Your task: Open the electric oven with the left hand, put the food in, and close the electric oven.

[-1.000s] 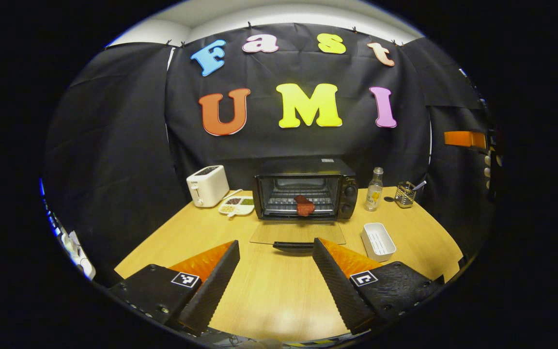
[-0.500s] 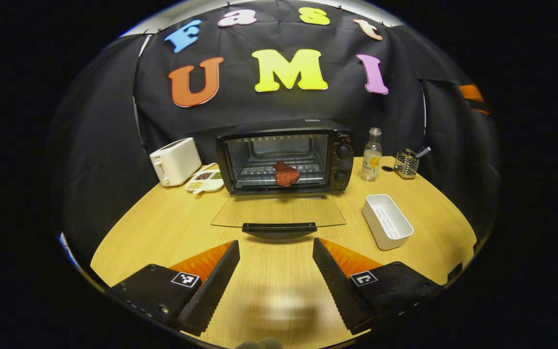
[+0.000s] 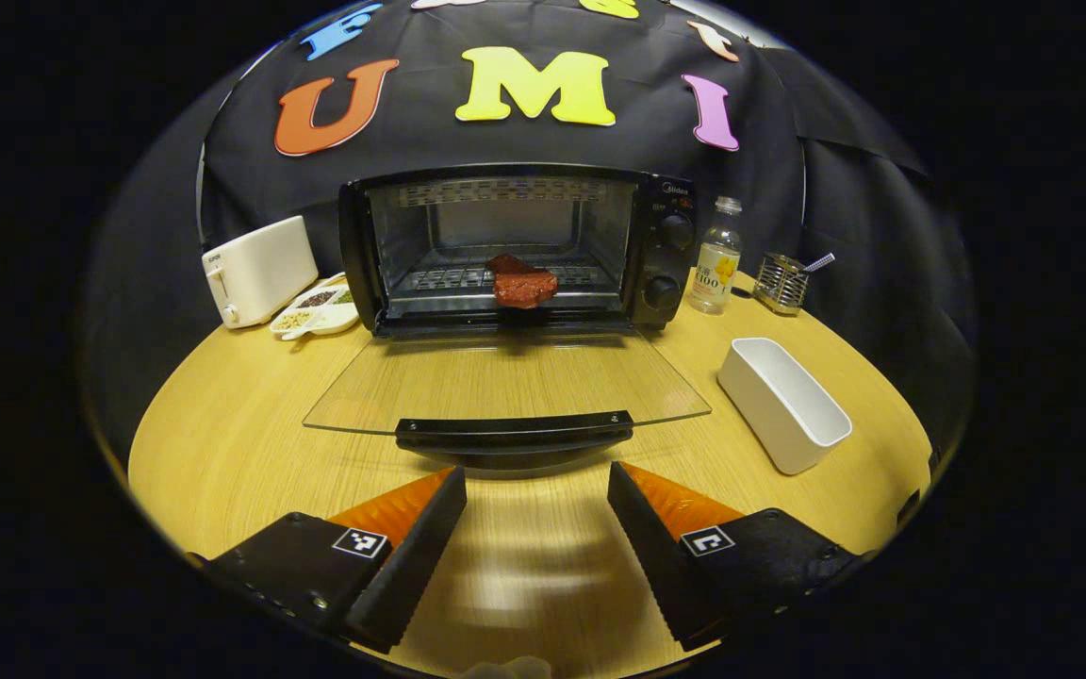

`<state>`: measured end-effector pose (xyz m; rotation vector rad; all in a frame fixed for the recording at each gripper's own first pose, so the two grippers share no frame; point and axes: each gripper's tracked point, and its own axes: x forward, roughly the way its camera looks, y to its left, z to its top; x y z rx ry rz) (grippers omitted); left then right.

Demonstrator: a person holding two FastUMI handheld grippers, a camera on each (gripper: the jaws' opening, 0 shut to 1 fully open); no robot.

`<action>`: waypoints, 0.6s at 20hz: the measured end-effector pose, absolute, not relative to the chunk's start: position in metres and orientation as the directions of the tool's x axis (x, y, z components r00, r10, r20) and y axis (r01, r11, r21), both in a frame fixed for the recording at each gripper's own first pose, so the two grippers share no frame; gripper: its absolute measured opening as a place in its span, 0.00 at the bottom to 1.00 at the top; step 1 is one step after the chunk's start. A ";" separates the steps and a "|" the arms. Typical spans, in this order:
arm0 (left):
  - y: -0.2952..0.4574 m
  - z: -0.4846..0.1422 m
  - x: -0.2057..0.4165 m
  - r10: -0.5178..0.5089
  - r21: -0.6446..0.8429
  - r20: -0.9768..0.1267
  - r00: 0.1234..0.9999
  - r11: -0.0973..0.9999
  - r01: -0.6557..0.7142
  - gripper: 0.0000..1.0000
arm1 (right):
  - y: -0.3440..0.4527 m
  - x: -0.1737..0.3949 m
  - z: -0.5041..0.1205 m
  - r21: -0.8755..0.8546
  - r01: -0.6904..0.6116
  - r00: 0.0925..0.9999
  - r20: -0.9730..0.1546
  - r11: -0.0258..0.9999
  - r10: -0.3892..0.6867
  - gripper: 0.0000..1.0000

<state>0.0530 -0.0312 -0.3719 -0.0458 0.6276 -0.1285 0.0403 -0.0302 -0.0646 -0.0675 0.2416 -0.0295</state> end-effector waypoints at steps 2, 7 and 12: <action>-0.028 -0.376 0.059 -0.130 -0.075 -0.586 0.800 0.992 0.106 0.97 | -0.032 0.035 -0.064 -0.072 0.044 0.969 -0.240 0.996 -0.060 1.00; -0.023 -0.361 0.069 -0.130 -0.116 -0.577 0.806 0.990 0.077 0.96 | -0.033 0.030 -0.068 -0.051 0.072 0.966 -0.246 0.996 -0.083 1.00; -0.019 -0.338 0.076 -0.110 -0.088 -0.547 0.830 0.993 0.074 0.96 | -0.028 0.030 -0.077 -0.041 0.062 0.965 -0.254 0.997 -0.071 1.00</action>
